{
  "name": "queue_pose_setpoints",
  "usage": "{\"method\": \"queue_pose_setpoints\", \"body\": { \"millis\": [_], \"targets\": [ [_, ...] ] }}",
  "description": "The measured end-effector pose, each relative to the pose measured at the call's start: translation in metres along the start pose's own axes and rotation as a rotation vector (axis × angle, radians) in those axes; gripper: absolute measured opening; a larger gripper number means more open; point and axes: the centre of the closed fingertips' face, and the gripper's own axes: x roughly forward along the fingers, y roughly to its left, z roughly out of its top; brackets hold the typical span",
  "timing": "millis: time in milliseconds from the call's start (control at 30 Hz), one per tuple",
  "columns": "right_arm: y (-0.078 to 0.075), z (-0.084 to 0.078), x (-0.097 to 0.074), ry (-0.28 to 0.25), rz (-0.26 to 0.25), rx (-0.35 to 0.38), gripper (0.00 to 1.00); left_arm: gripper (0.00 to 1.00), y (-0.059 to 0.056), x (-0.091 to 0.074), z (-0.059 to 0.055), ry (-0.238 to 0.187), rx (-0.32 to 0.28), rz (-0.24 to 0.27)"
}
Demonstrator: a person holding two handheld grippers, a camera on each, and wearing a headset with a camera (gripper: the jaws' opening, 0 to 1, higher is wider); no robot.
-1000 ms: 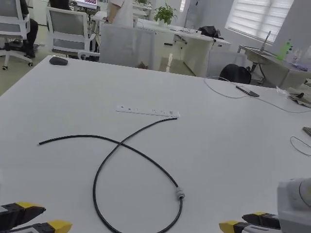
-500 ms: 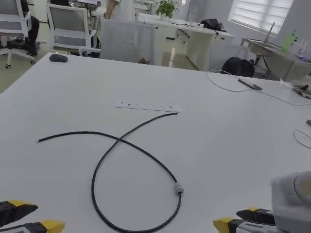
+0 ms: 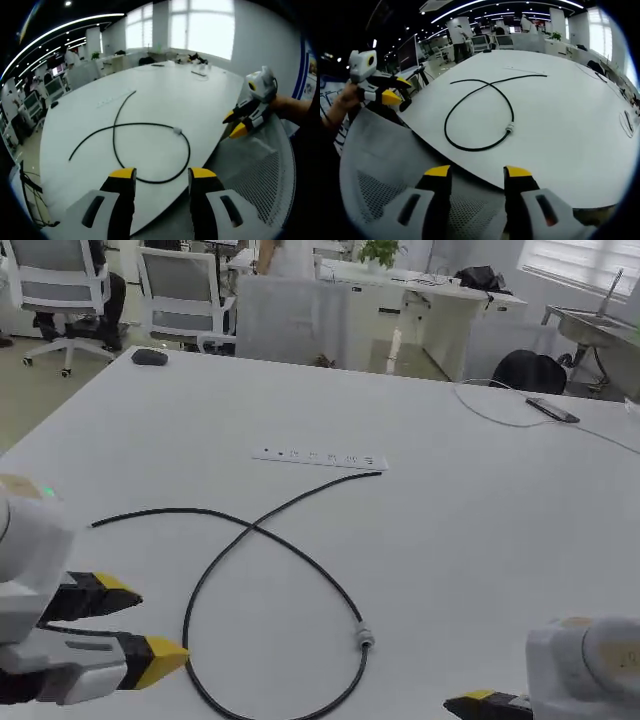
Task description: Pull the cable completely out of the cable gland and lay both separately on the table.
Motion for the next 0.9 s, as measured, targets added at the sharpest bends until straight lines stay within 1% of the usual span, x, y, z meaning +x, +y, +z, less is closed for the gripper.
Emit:
{"method": "queue_pose_setpoints", "body": {
  "millis": [33,67,100,133,167,200,233,300,333,367,400,433,467,500,533,567,600,633,667,700,733,767,800,833,867,900],
  "targets": [
    [-0.004,0.003,-0.003,-0.012,0.0,-0.005,0.43,0.42,-0.005,0.012,0.007,0.01,0.018,-0.008],
    [-0.007,0.006,-0.006,-0.02,0.0,-0.003,0.43,0.42,-0.006,0.016,0.009,0.011,0.017,-0.009],
    [-0.012,0.01,-0.01,-0.036,0.002,0.005,0.43,0.42,-0.011,0.028,0.015,0.019,0.022,-0.02],
    [-0.017,0.012,-0.013,-0.047,0.001,0.01,0.43,0.42,-0.014,0.036,0.019,0.024,0.03,-0.029],
    [-0.022,0.014,-0.017,-0.061,-0.004,0.011,0.42,0.42,-0.02,0.047,0.023,0.039,0.035,-0.046],
    [-0.026,0.014,-0.019,-0.066,-0.008,0.013,0.42,0.42,-0.023,0.057,0.028,0.038,0.045,-0.056],
    [-0.031,0.013,-0.021,-0.072,-0.014,0.014,0.42,0.41,-0.027,0.071,0.032,0.045,0.038,-0.071],
    [-0.038,0.01,-0.025,-0.079,-0.018,0.022,0.42,0.41,-0.034,0.093,0.039,0.044,0.02,-0.107],
    [-0.041,0.009,-0.026,-0.082,-0.018,0.029,0.41,0.41,-0.036,0.104,0.041,0.051,-0.001,-0.12],
    [-0.042,0.008,-0.028,-0.085,-0.016,0.036,0.41,0.41,-0.038,0.114,0.042,0.05,-0.015,-0.13],
    [-0.045,0.006,-0.031,-0.09,-0.019,0.044,0.41,0.41,-0.041,0.129,0.039,0.082,-0.056,-0.147],
    [-0.047,0.005,-0.033,-0.093,-0.023,0.047,0.41,0.41,-0.042,0.139,0.039,0.091,-0.042,-0.154],
    [-0.049,0.003,-0.034,-0.095,-0.026,0.049,0.41,0.41,-0.041,0.149,0.039,0.102,-0.05,-0.149],
    [-0.053,0.002,-0.037,-0.097,-0.031,0.052,0.41,0.41,-0.04,0.164,0.039,0.107,-0.046,-0.146],
    [-0.055,0.0,-0.038,-0.097,-0.035,0.055,0.4,0.41,-0.041,0.173,0.037,0.123,-0.064,-0.153],
    [-0.058,-0.001,-0.041,-0.098,-0.042,0.059,0.4,0.42,-0.043,0.185,0.033,0.144,-0.099,-0.16],
    [-0.06,-0.002,-0.043,-0.098,-0.046,0.06,0.4,0.42,-0.043,0.193,0.03,0.152,-0.113,-0.16],
    [-0.063,-0.004,-0.046,-0.095,-0.053,0.06,0.4,0.42,-0.047,0.202,0.027,0.17,-0.149,-0.17],
    [-0.066,-0.005,-0.048,-0.092,-0.06,0.058,0.4,0.42,-0.048,0.209,0.027,0.17,-0.151,-0.171],
    [-0.069,-0.007,-0.052,-0.09,-0.071,0.056,0.4,0.42,-0.048,0.219,0.025,0.174,-0.184,-0.156],
    [-0.07,-0.008,-0.054,-0.089,-0.075,0.056,0.4,0.44,-0.048,0.226,0.027,0.157,-0.192,-0.143],
    [-0.074,-0.011,-0.057,-0.085,-0.084,0.06,0.4,0.48,-0.049,0.232,0.025,0.162,-0.189,-0.14],
    [-0.077,-0.013,-0.059,-0.083,-0.09,0.063,0.4,0.49,-0.051,0.238,0.022,0.182,-0.19,-0.142],
    [-0.08,-0.016,-0.062,-0.079,-0.097,0.07,0.4,0.46,-0.054,0.244,0.018,0.198,-0.193,-0.147],
    [-0.082,-0.018,-0.064,-0.077,-0.102,0.074,0.4,0.39,-0.056,0.249,0.016,0.204,-0.195,-0.153],
    [-0.085,-0.02,-0.067,-0.073,-0.108,0.078,0.4,0.34,-0.058,0.254,0.015,0.202,-0.194,-0.156]
  ]
}}
